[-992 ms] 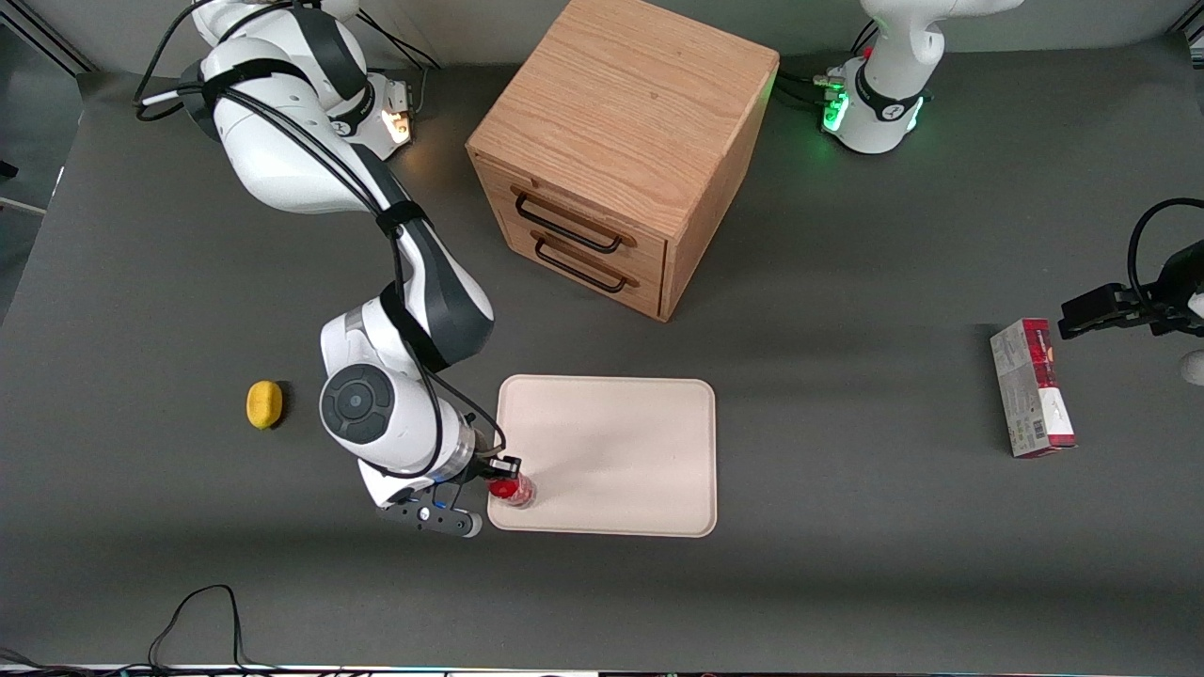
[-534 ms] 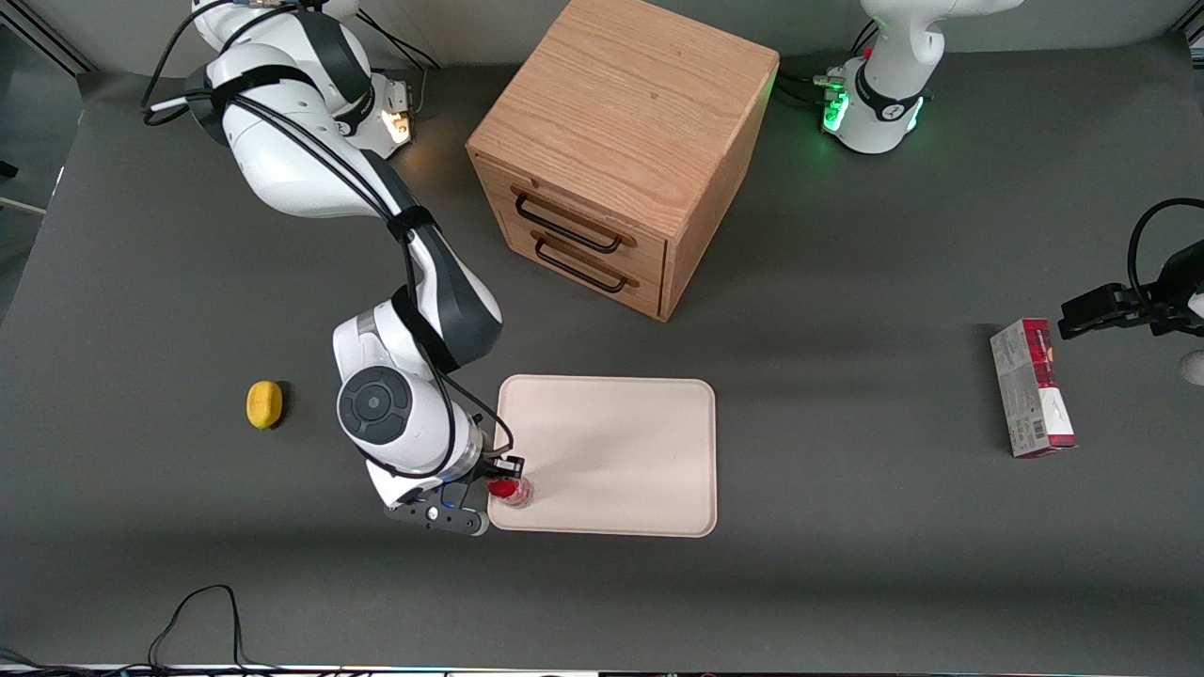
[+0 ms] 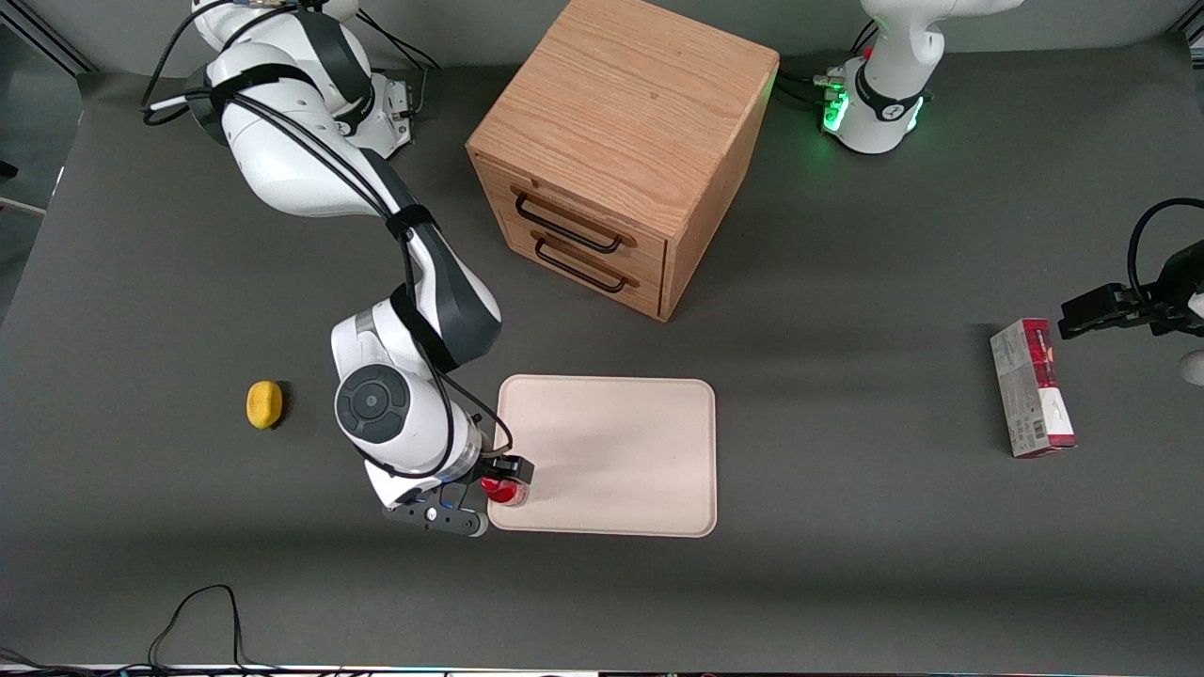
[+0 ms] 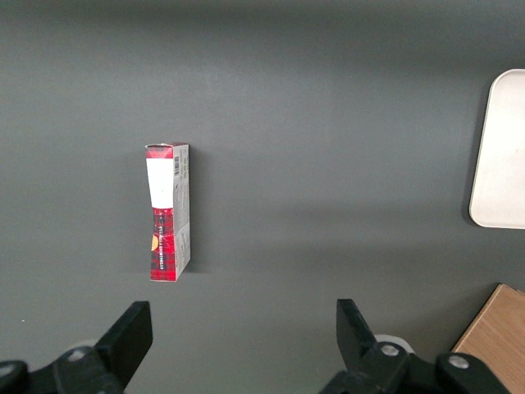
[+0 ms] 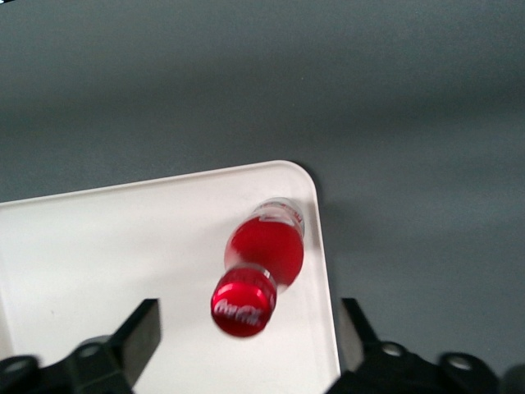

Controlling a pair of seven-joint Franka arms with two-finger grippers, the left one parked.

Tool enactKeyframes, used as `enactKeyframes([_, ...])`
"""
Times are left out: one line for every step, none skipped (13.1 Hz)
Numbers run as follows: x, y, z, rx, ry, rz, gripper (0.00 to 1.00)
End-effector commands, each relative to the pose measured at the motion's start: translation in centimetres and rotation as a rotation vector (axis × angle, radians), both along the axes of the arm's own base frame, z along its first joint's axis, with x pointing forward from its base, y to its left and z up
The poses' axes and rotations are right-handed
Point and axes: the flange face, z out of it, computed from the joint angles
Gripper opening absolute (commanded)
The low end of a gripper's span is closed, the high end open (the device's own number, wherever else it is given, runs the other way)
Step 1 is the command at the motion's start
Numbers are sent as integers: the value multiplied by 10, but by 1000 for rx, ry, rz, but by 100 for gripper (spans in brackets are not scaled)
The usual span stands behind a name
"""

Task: Place coke bottle on tray

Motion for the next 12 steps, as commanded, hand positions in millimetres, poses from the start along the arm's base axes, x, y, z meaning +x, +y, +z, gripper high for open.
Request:
enactKeyframes([-3, 3, 7, -40, 4, -13, 100])
enactKeyframes([-7, 1, 15, -50, 28, -10, 100])
enactKeyframes([-8, -6, 37, -45, 27, -10, 100])
enactKeyframes([-5, -24, 51, -41, 32, -14, 100])
enactKeyframes([-11, -40, 71, -55, 66, 20, 100])
enactKeyframes([-22, -58, 84, -77, 119, 71, 100])
enactKeyframes([-34, -85, 104, -84, 142, 106, 100])
enactKeyframes([-48, -117, 118, -66, 163, 117, 100])
enactKeyframes([-65, -153, 137, -25, 181, 140, 100])
enactKeyframes([-88, -183, 156, -14, 180, 189, 100])
enactKeyframes([-110, -215, 173, -13, 174, 205, 100])
enactKeyframes([-129, -232, 184, -15, 165, 228, 100])
